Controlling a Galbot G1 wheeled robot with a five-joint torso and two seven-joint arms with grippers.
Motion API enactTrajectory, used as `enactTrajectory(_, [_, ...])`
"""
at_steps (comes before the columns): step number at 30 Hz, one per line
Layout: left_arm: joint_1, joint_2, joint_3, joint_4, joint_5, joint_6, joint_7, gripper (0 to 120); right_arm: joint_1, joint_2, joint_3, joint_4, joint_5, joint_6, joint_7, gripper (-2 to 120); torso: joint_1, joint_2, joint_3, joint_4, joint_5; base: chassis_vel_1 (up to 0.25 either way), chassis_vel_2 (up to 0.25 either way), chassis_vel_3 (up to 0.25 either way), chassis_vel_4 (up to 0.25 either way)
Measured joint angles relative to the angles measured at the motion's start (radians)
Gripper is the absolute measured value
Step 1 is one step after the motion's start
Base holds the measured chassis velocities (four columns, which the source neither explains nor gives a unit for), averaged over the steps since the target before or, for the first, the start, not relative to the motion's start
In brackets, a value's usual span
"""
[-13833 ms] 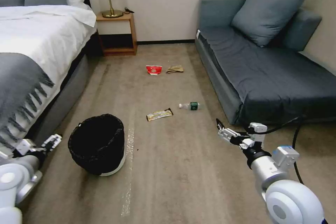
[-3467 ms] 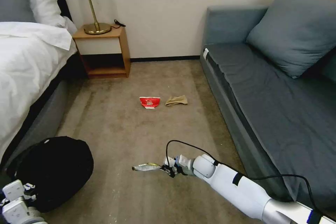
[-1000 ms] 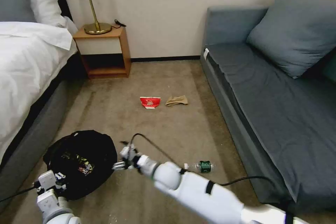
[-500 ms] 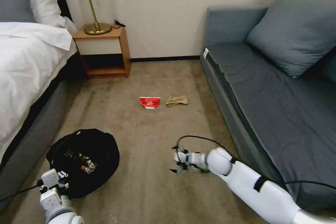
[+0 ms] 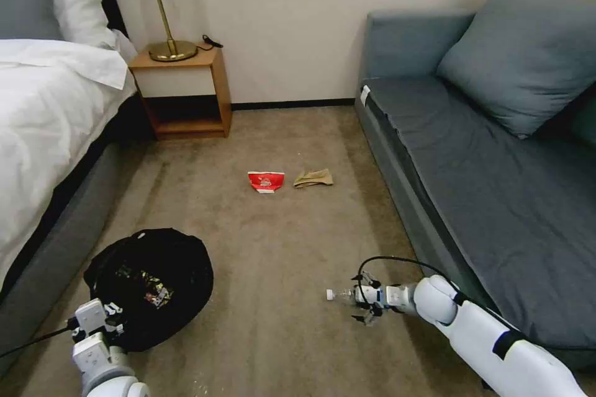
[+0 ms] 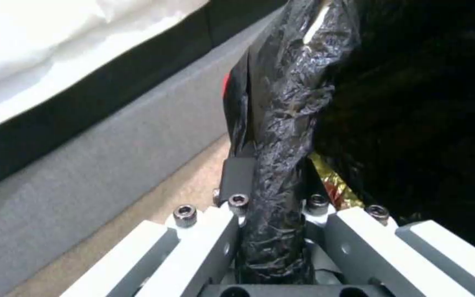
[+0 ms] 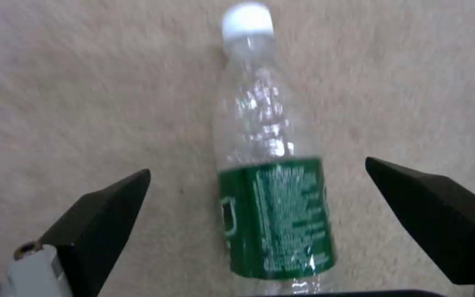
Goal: Pick up the trash bin, then pick up the garbage on the floor and place it into the trash bin.
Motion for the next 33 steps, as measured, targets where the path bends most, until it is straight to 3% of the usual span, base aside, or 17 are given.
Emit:
enactTrajectory(16, [0.011,-0.014,0.001,-0.005,0.008,-0.002,0.0,3,0.067,0.118,0.052,-0.203,-0.062,0.023,-0.03,99,0.0,0.0,0.0,0.0001,-0.0005,0.0,0.0,0.0,0.0])
enactTrajectory(21, [0.013,-0.014,0.0,-0.002,0.009,-0.005,0.0,3,0.075,0.132,0.064,-0.23,-0.062,0.032,-0.039,83,0.0,0.0,0.0,-0.0001,-0.0009,0.0,0.0,0.0,0.0])
enactTrajectory(25, [0.013,-0.015,0.001,0.001,0.01,-0.008,0.0,3,0.079,0.14,0.073,-0.242,-0.065,0.039,-0.038,64,0.0,0.0,0.0,0.0,-0.0006,0.0,0.0,0.0,0.0])
enactTrajectory(29, [0.013,-0.014,0.001,0.001,0.011,-0.008,0.0,3,0.079,0.141,0.074,-0.241,-0.065,0.041,-0.038,57,0.0,0.0,0.0,-0.0001,-0.0006,0.0,0.0,0.0,0.0])
enactTrajectory(33, [0.012,-0.011,0.001,0.004,0.011,-0.009,0.0,3,0.077,0.144,0.08,-0.24,-0.069,0.043,-0.033,37,0.0,0.0,0.0,0.0001,-0.0005,0.0,0.0,0.0,0.0])
